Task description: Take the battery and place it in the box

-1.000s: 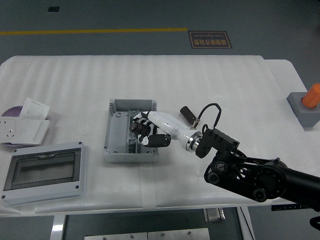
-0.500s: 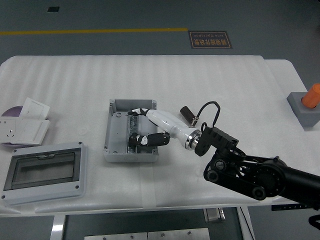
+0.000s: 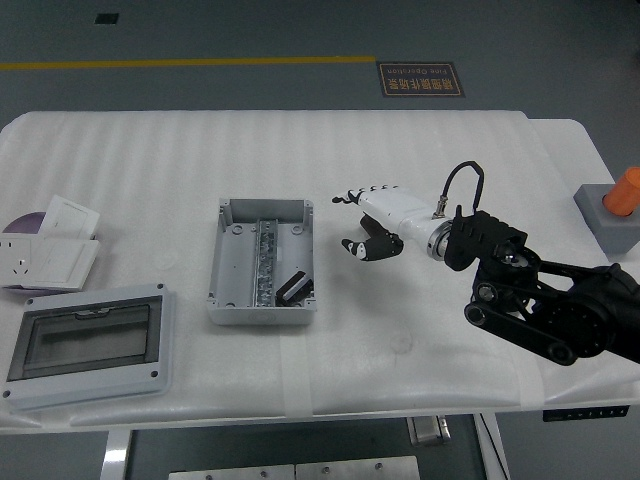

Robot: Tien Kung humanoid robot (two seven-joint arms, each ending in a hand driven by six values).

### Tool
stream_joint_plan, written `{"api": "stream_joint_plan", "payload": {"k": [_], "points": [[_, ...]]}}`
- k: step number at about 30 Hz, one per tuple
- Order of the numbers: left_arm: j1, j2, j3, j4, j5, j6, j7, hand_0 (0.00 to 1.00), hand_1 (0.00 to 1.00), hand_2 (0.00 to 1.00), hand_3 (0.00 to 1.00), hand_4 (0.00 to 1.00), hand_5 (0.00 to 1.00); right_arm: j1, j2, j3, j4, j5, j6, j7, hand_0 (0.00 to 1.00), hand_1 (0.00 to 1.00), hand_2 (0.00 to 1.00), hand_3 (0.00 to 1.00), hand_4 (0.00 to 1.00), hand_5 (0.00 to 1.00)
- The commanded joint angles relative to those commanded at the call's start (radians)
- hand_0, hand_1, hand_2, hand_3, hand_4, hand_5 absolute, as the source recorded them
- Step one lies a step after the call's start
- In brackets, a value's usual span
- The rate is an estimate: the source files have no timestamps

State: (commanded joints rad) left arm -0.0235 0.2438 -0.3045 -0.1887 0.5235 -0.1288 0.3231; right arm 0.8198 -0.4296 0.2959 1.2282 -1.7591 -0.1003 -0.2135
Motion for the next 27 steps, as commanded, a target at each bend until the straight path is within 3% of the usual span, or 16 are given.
{"api": "stream_joint_plan", "payload": {"k": [9,11,27], "points": [[-0.006,0.001,0.000,0.000,0.005,-0.001,0.001,0.603,0.665,0.547,0.548,0.548,0.470,0.066,-0.010,-0.080,-0.045,-0.107,0.069,-0.028,0.885,0.895,0.849,0.923,0.662,0.364],[-0.007,0.002,-0.001,0.000,0.007,-0.001,0.001,0.603,0.664,0.544,0.549,0.537,0.466,0.078,-0.006,-0.098,-0.056,-0.114,0.078,-0.032,0.889,0.897,0.876,0.961,0.674,0.364],[-0.019,0.005,0.004,-0.002,0.014,-0.002,0.000,0.601,0.664,0.545,0.547,0.500,0.458,0.133,0.038,-0.197,-0.126,-0.127,0.110,-0.052,0.897,0.901,0.944,0.998,0.688,0.333]]}}
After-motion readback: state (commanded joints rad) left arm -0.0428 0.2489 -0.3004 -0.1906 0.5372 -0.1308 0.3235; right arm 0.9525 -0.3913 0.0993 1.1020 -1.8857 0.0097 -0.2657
